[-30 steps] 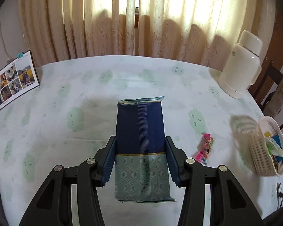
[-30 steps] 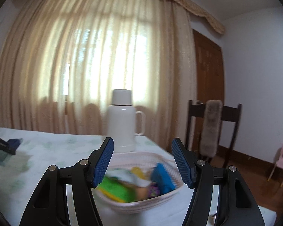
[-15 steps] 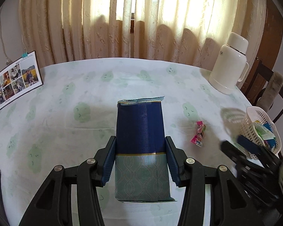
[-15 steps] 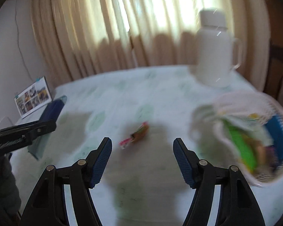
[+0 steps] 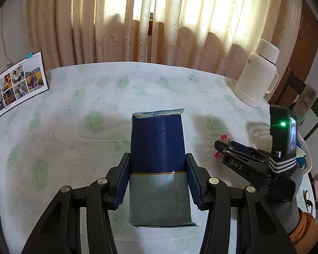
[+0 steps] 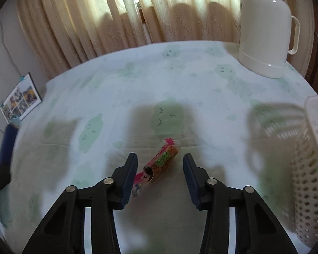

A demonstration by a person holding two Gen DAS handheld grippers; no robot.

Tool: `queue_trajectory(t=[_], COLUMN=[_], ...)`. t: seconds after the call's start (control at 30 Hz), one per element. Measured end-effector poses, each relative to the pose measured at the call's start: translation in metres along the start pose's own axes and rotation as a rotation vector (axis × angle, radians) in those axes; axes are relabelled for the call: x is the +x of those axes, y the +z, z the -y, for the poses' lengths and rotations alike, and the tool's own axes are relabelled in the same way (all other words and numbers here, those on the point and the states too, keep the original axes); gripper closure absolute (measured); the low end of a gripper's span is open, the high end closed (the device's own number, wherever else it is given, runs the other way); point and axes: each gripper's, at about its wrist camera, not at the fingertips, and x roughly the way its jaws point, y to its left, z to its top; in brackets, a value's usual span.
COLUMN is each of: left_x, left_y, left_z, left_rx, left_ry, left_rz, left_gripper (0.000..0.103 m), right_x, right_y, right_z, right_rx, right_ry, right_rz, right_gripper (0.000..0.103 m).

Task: Organize snacks
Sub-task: 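Drop the pink candy stick in the basket with the right tool while left holds biscuits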

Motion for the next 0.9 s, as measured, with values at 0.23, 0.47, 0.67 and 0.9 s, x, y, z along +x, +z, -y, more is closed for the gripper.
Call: queue_trajectory(t=[0.23,0.47,0.67,0.9], left_x=[0.003,0.005,0.006,0.005], left_y=[0.000,0.000,-0.002,-0.003], left_z=[-0.001,0.000,0.002,0.003], left_rx=[-0.010,-0.005,0.005,0.014], left_ry=[0.005,0.006,0.004,-0.001], left_rz=[-0.011,-0.015,-0.020,-0.019], left_gripper=[0.057,0.057,0.057,0.057], right_x=[0.000,-0.021,-0.057,-0.107], right_y=[0.001,-0.003,-0.002,-0.005], right_z=[-0.005,-0.002,0.004,0.022], right_rx=[-0.049,-0.034,0.000,0.046], right_ry=[-0.021,-0.006,0.011,-0.006], right_rz=[0.010,0.075,0.164,0.262], right_gripper=[0.069,0.069,0.069,0.069])
